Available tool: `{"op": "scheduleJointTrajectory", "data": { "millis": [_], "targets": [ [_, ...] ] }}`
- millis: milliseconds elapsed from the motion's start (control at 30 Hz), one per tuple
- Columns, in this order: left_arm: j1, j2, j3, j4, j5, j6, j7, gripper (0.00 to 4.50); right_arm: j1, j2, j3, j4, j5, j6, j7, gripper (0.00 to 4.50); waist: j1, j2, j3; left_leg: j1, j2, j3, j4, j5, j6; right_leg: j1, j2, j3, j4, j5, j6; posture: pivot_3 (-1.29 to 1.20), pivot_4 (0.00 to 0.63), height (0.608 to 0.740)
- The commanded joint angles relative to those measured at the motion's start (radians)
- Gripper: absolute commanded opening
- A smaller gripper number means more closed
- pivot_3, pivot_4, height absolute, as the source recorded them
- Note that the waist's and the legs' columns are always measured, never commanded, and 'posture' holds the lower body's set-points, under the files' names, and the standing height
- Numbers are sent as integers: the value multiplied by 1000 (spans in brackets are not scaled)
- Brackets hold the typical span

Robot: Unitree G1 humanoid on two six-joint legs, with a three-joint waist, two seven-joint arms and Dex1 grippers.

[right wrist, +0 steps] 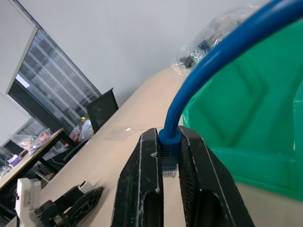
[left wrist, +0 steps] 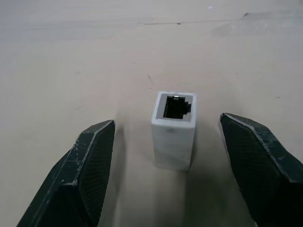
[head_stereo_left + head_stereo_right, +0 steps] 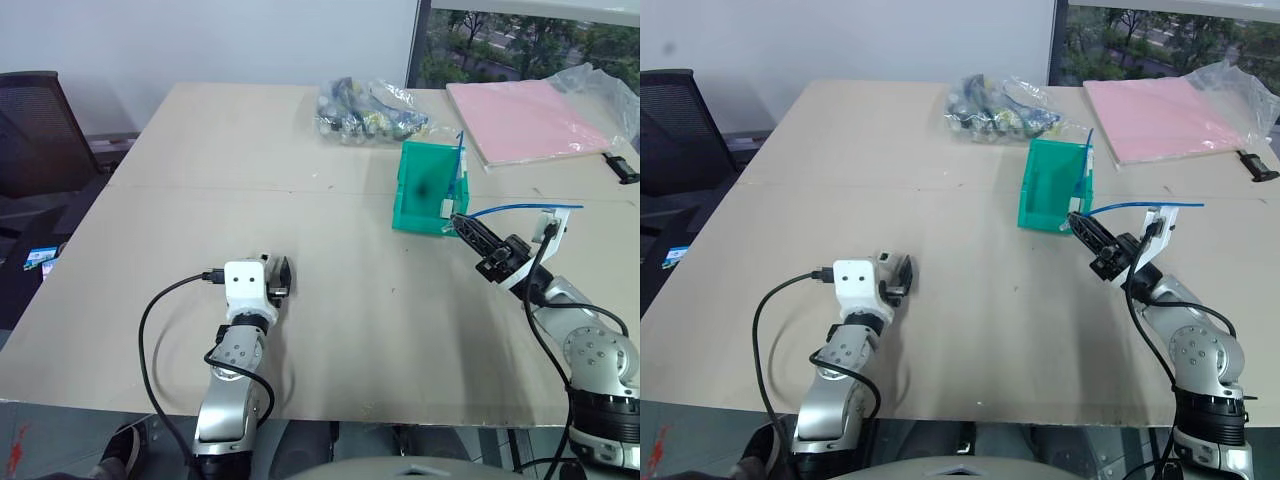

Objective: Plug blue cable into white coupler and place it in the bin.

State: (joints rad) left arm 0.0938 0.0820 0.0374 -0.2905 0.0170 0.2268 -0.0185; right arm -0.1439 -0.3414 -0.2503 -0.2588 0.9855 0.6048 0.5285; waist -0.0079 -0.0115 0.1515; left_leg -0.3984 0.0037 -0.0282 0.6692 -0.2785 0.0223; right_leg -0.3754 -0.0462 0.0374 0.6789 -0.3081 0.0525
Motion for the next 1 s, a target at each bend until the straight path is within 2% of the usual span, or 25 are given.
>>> {"op": "scheduleJointTrajectory", "data": {
  "millis": [33,133,267,367,467,600,767,867,1000],
  "targets": [
    [-10,14,10,62,-3,-54,-15,3080,13,8,-12,-55,-2,-22,-6,0,0,0,0,0,0,0,0,0,0,0,0,0,0,0,0,0,150,739],
    [-14,28,14,94,2,-89,-23,2037,17,13,-8,-62,-7,-24,-9,0,0,1,-1,1,0,0,0,0,0,0,0,0,1,0,0,0,150,739],
    [-31,48,22,133,0,-120,-36,348,15,16,-7,-64,-13,-24,-8,0,0,3,-2,2,0,-1,0,0,0,1,1,0,2,0,0,0,150,739],
    [-47,74,13,159,-14,-142,-79,355,13,17,-7,-65,-15,-22,-9,0,-1,3,-2,2,0,-1,0,0,0,1,1,-1,2,0,0,0,150,739],
    [-80,122,-20,183,-92,-149,-239,355,8,14,-3,-66,-16,-18,-5,0,1,3,-3,2,0,-1,0,0,0,1,1,-1,2,0,0,0,150,739],
    [-202,259,-119,221,-219,-150,-627,355,-6,-29,25,-75,-24,1,57,0,4,3,-2,1,-1,-1,0,0,0,1,4,-5,1,0,0,0,150,739],
    [-427,373,-251,351,-304,-93,-1056,355,-32,-126,154,-91,-141,-27,205,0,-4,3,-2,0,-2,-1,0,0,0,0,5,-6,-1,0,0,0,150,739],
    [-571,387,-328,484,-304,-138,-1289,355,-65,-148,225,-87,-202,-81,303,0,-7,3,-1,0,-1,-1,0,0,0,0,7,-6,-1,0,0,0,150,739],
    [-746,336,-388,752,-270,-280,-1525,355,-122,-194,317,-39,-331,-191,451,0,-9,2,0,0,0,-1,1,0,0,-1,10,-5,-1,0,0,0,150,739]
  ]
}}
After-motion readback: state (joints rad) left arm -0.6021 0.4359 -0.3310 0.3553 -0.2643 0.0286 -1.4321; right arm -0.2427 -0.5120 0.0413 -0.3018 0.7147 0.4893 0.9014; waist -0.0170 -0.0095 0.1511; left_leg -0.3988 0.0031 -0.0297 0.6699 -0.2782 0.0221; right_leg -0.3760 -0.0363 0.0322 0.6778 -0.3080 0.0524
